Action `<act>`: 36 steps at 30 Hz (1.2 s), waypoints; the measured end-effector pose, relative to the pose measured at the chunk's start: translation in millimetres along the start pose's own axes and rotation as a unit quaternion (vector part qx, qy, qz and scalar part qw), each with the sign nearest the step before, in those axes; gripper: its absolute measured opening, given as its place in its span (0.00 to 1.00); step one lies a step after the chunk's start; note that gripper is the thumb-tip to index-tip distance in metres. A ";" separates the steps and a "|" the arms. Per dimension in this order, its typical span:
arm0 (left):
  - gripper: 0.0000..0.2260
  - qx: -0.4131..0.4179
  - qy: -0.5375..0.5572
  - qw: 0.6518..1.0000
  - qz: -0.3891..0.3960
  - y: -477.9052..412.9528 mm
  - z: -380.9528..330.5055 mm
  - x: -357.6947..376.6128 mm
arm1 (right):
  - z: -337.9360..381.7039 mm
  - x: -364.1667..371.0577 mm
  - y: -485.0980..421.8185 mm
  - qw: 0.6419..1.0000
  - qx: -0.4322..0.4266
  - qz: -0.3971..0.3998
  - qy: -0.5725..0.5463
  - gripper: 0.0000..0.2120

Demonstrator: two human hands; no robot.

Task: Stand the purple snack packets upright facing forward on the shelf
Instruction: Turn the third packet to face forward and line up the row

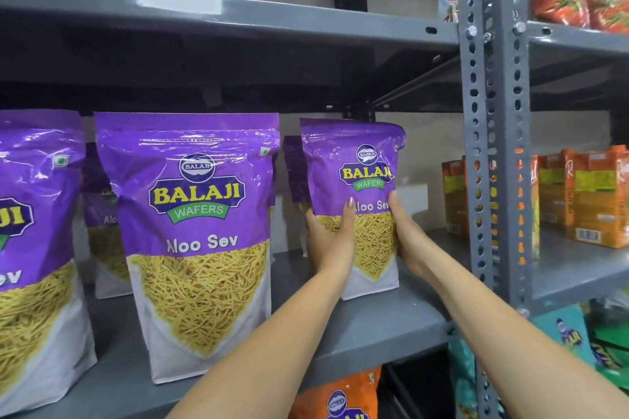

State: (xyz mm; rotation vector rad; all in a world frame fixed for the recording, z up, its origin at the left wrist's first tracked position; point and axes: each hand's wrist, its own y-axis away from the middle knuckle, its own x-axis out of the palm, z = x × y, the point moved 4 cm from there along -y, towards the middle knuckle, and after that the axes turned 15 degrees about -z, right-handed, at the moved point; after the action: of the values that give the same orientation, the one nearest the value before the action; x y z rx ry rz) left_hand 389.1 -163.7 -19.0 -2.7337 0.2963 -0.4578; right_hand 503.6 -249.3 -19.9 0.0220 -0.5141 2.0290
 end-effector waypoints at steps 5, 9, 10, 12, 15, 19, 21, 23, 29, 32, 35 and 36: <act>0.28 0.018 -0.001 1.000 0.021 5.0 -3.2 -9.0 | 3.2 -2.2 11.2 0.999 -0.013 -0.029 0.021 0.29; 0.27 0.038 0.003 0.999 0.027 14.2 -8.9 -22.5 | 6.6 -7.1 26.2 0.998 -0.011 -0.039 0.041 0.25; 0.27 0.042 0.001 0.999 0.028 17.4 -10.6 -26.4 | 8.1 -8.4 31.1 0.998 -0.010 -0.038 0.044 0.25; 0.27 0.048 -0.004 0.998 0.030 24.5 -14.2 -34.1 | 10.6 -11.4 40.4 0.998 -0.009 -0.040 0.048 0.26; 0.26 0.057 -0.011 0.998 0.029 34.3 -20.5 -43.2 | 13.0 -14.8 52.1 0.997 -0.010 -0.042 0.058 0.28; 0.28 0.067 -0.030 0.997 0.024 46.4 -24.2 -49.3 | 14.5 -21.1 62.2 0.996 -0.027 -0.059 0.065 0.29; 0.27 0.061 -0.030 0.997 0.032 49.8 -26.0 -50.2 | 17.0 -21.2 67.7 0.996 -0.035 -0.061 0.059 0.29; 0.27 0.056 -0.025 0.997 0.040 53.0 -29.6 -49.8 | 18.5 -18.8 71.3 0.996 -0.032 -0.055 0.056 0.29; 0.34 0.225 -0.068 0.972 0.007 107.4 -43.8 -99.5 | 42.3 -32.3 107.5 0.921 -0.260 -0.274 0.089 0.28; 0.27 0.399 -0.043 0.915 -0.050 119.3 -59.9 -168.1 | 48.0 -13.4 162.8 0.797 -0.499 -0.316 0.129 0.13; 0.23 0.439 -0.070 0.884 -0.147 81.5 -68.4 -229.0 | 29.1 43.9 184.9 0.862 -0.473 -0.141 0.116 0.09; 0.24 0.415 -0.090 0.891 -0.162 62.8 -70.3 -242.4 | 22.8 66.7 187.7 0.885 -0.436 -0.095 0.130 0.12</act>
State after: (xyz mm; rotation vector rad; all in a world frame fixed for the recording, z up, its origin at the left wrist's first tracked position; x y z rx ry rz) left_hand 131.0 -180.0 -47.0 -1.9456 -0.3480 -0.3067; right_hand 307.4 -278.6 -49.2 -0.7061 -1.1542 1.4267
